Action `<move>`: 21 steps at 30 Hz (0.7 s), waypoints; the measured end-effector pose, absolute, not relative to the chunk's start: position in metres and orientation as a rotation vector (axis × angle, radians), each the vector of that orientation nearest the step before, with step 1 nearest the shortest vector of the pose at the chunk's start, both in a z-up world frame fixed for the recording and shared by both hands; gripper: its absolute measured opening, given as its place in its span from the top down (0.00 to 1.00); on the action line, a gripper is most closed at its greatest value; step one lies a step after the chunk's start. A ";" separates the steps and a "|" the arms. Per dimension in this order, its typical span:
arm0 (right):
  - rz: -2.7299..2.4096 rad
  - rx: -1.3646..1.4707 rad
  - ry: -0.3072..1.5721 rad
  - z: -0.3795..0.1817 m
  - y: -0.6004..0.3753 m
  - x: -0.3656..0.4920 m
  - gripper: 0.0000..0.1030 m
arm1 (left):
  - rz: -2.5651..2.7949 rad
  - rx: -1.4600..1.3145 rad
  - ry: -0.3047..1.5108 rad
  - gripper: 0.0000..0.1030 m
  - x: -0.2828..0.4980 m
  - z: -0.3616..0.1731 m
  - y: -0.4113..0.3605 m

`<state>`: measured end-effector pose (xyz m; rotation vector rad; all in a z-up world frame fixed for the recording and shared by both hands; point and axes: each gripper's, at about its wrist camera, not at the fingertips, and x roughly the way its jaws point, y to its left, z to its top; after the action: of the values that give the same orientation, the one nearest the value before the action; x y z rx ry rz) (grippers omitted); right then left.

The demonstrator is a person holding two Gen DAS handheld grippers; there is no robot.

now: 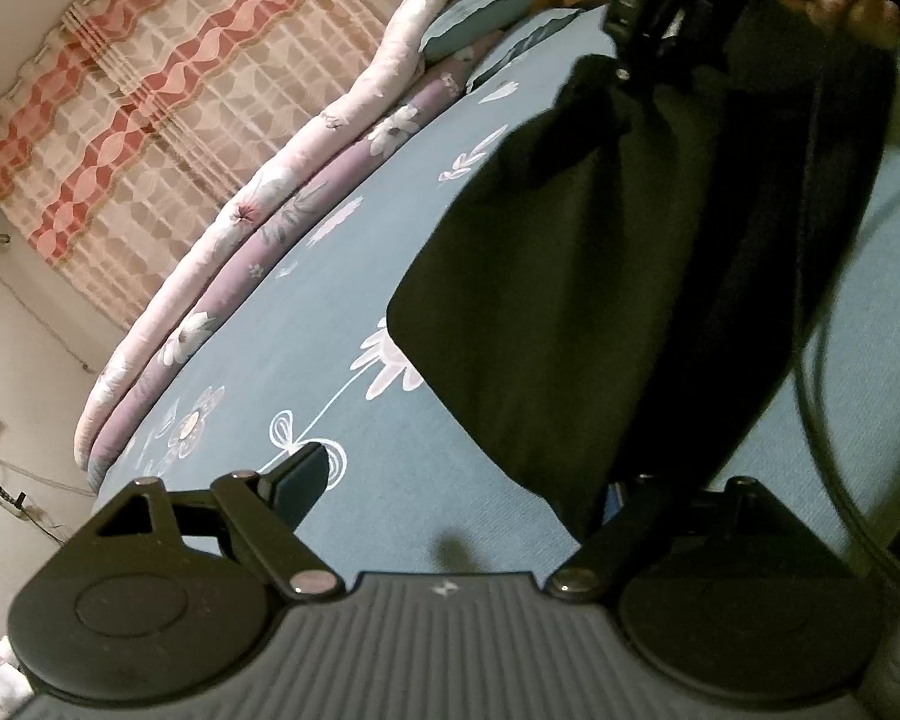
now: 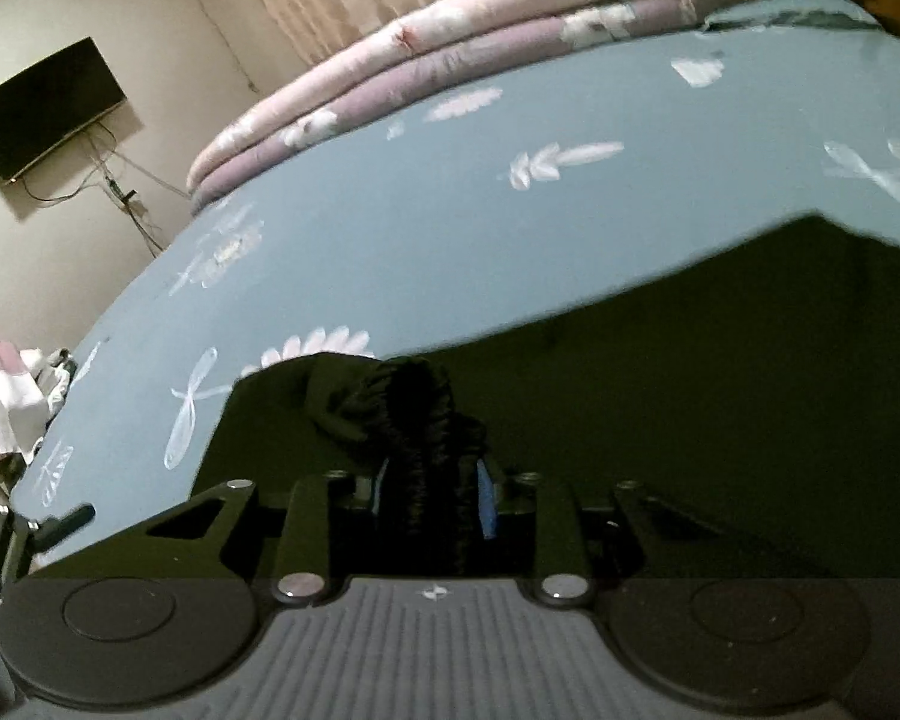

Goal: Fold clothes

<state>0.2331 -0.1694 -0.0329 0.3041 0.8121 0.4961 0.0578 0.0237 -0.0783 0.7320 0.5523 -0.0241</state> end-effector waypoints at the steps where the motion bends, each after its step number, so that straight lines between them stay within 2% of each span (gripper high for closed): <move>1: 0.491 0.297 0.831 -0.035 -0.169 0.235 0.69 | -0.026 0.733 0.552 0.18 0.058 -0.078 0.023; 6: 0.468 0.278 0.876 -0.051 -0.172 0.230 0.62 | -0.043 0.709 0.562 0.18 0.058 -0.076 0.027; 7: 0.464 0.279 0.865 -0.048 -0.174 0.226 0.53 | -0.063 0.704 0.569 0.18 0.056 -0.073 0.029; 10: 0.453 0.269 0.817 -0.036 -0.181 0.212 0.38 | -0.126 0.691 0.591 0.18 0.048 -0.067 0.037; 18: 0.540 0.191 0.695 -0.009 -0.176 0.183 0.39 | -0.236 0.571 0.683 0.18 0.029 -0.044 0.068; 20: 0.617 0.158 0.664 -0.004 -0.167 0.171 0.50 | -0.232 0.498 0.707 0.18 0.028 -0.036 0.082; 21: 0.654 0.131 0.656 -0.002 -0.160 0.167 0.66 | -0.230 0.461 0.719 0.18 0.028 -0.032 0.088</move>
<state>0.1665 -0.1597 -0.0021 0.1307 0.6560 0.6536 0.0278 0.0885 -0.0316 0.4612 0.7189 -0.2301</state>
